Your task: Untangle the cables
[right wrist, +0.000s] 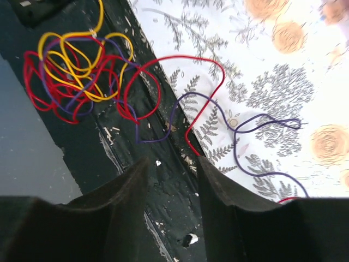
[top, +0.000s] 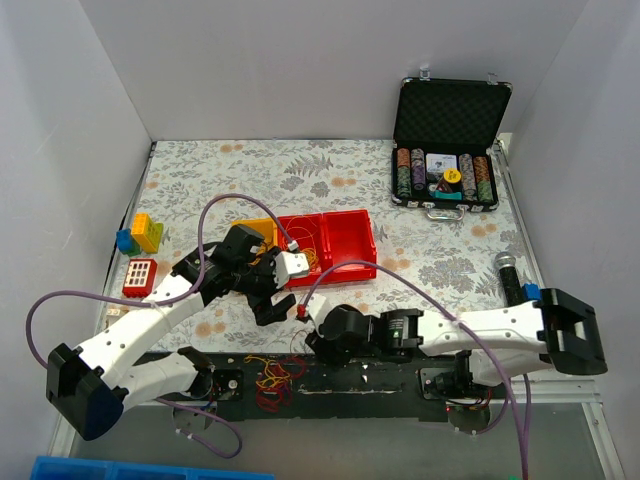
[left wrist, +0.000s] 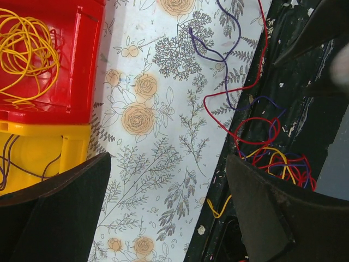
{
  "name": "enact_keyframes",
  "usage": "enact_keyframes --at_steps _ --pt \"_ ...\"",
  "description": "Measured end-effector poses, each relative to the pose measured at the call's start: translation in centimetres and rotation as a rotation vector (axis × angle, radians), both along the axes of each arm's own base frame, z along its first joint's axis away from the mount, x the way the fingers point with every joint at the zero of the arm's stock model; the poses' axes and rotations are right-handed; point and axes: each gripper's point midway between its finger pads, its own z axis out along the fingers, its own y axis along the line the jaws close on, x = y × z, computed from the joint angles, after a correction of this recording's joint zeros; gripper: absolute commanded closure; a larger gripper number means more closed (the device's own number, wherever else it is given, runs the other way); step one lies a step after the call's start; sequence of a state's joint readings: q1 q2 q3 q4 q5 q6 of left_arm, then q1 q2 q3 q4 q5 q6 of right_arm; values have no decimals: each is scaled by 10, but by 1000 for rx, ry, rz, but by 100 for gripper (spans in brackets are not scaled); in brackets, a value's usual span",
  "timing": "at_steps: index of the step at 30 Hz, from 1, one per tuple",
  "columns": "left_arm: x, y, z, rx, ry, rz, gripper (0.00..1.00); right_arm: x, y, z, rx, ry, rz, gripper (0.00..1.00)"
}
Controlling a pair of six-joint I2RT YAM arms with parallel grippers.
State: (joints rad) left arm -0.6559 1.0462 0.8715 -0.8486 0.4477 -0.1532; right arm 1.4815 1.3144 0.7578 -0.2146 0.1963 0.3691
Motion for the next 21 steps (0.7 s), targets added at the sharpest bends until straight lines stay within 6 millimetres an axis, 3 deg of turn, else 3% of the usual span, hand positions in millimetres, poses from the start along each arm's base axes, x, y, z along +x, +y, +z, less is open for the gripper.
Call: enact_keyframes --at_steps 3,6,9,15,21 --pt "0 0 0 0 0 0 13 3 0 21 59 -31 8 43" --pt "0 0 0 0 0 0 13 4 -1 24 64 -44 26 42" --pt "0 0 0 1 1 0 13 -1 -3 11 26 -33 61 42" --pt "-1 1 -1 5 6 0 13 -4 -19 -39 -133 -18 99 46" --pt "-4 3 -3 16 14 -7 12 3 -19 -47 -160 -56 97 52"
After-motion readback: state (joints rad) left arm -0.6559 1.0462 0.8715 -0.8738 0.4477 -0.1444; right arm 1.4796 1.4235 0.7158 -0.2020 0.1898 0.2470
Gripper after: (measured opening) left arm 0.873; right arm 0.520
